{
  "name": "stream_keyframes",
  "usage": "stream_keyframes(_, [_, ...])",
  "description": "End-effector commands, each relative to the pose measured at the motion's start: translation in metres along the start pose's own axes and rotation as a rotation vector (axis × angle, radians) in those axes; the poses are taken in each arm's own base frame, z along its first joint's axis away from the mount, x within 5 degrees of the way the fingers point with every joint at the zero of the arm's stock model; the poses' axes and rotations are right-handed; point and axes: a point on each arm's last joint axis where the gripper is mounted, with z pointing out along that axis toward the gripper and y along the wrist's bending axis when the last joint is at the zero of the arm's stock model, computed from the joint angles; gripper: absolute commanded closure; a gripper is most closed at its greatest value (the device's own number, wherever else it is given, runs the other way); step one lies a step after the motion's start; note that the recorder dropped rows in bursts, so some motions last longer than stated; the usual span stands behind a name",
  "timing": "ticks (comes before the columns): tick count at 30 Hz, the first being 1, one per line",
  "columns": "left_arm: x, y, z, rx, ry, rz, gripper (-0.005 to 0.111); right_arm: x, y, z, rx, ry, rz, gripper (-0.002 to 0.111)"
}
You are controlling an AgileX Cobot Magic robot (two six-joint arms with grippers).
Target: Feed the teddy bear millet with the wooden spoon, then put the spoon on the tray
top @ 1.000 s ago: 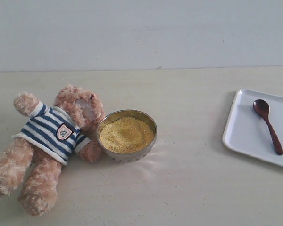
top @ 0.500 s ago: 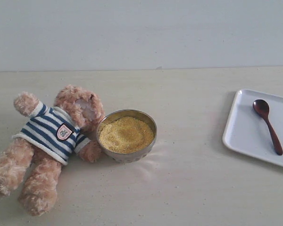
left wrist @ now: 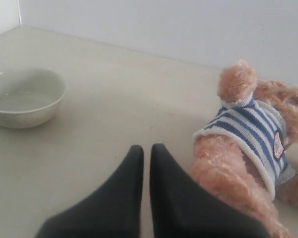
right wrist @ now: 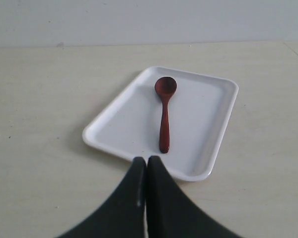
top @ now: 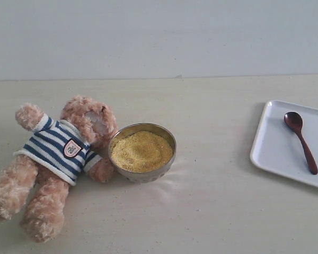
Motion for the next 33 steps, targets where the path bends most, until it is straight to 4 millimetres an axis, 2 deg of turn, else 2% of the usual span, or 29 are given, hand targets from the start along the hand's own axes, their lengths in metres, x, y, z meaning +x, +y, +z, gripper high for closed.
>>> stream_keyframes(1, [-0.0005, -0.0002, -0.0005, 0.002, -0.001, -0.027, 0.102, -0.0008, -0.0001, -0.0004, 0.002, -0.009, -0.006, 0.108])
stream_keyframes(33, [-0.0039, -0.0004, -0.0005, 0.004, -0.039, -0.001, 0.102, -0.0008, -0.0001, -0.0004, 0.002, -0.009, -0.006, 0.108])
